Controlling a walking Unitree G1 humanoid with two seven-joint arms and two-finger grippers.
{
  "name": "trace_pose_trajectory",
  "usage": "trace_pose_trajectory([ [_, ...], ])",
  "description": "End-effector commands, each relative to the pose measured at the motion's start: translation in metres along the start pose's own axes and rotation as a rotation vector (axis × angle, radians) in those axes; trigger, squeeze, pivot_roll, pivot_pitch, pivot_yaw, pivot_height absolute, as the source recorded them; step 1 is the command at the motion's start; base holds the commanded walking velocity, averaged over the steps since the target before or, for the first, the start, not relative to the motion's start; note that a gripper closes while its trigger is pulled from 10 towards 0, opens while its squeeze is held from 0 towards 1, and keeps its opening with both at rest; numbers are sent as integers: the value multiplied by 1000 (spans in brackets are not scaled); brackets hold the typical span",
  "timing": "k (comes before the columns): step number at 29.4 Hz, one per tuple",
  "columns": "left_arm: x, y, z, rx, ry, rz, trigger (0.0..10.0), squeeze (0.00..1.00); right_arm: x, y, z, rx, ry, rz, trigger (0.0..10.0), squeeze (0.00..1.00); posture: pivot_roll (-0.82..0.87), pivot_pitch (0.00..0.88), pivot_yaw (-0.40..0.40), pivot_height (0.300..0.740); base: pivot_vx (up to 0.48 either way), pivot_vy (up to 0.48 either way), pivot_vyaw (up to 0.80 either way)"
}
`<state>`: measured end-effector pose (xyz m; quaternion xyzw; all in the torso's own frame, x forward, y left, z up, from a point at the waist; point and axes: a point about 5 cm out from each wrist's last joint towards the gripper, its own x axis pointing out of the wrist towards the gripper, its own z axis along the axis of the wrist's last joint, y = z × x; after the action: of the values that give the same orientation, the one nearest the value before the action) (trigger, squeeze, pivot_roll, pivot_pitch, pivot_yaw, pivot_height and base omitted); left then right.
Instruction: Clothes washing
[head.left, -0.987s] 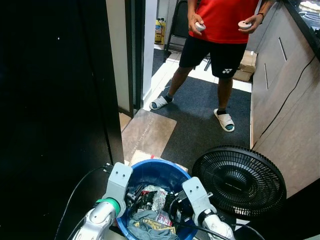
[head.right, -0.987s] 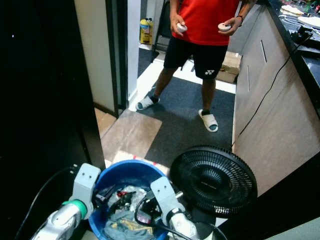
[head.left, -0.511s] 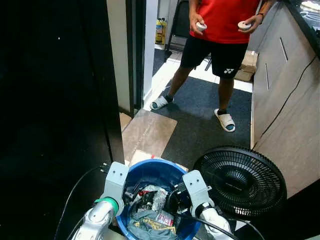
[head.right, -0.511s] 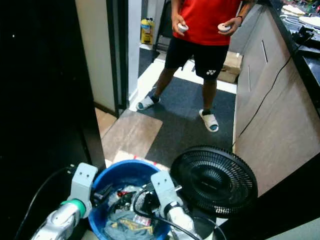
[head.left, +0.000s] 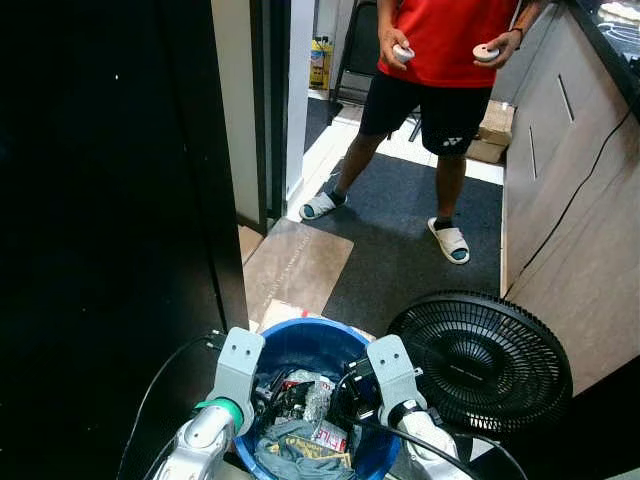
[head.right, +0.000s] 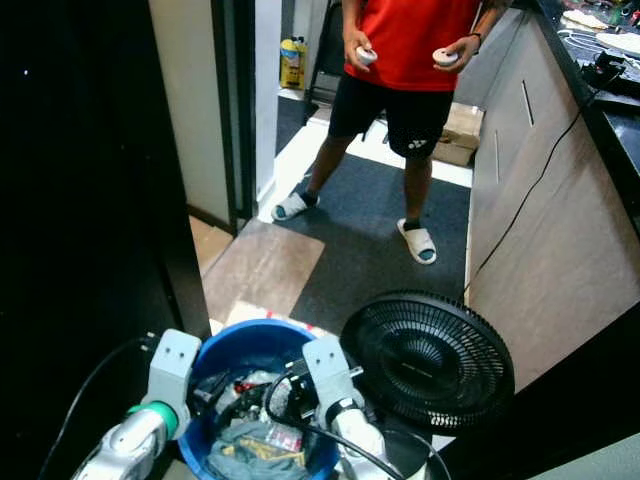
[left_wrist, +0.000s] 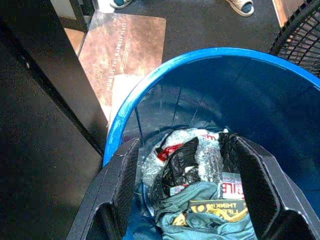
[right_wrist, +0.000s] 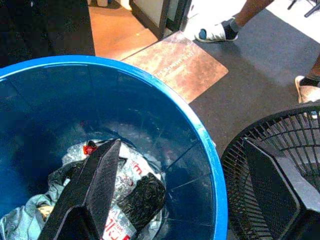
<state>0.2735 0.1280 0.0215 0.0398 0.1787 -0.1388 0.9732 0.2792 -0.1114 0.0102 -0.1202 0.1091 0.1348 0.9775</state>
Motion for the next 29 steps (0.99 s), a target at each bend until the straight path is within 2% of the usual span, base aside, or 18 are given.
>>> trace_pose_trajectory([
  [1, -1, -1, -5, 6, 16, 2, 10000, 0, -2, 1, -5, 4, 19, 2, 10000, 0, 82, 1, -10, 740, 0, 0, 0],
  [8, -1, 4, -7, 0, 19, 30, 10000, 0, -2, -3, -6, -11, 24, -7, 10000, 0, 92, 10, -19, 740, 0, 0, 0],
  [29, 2, 1, -6, 41, 10, 8, 10000, 0, -2, -11, -9, -19, 36, -74, 10000, 0, 69, 0, 8, 740, 0, 0, 0],
])
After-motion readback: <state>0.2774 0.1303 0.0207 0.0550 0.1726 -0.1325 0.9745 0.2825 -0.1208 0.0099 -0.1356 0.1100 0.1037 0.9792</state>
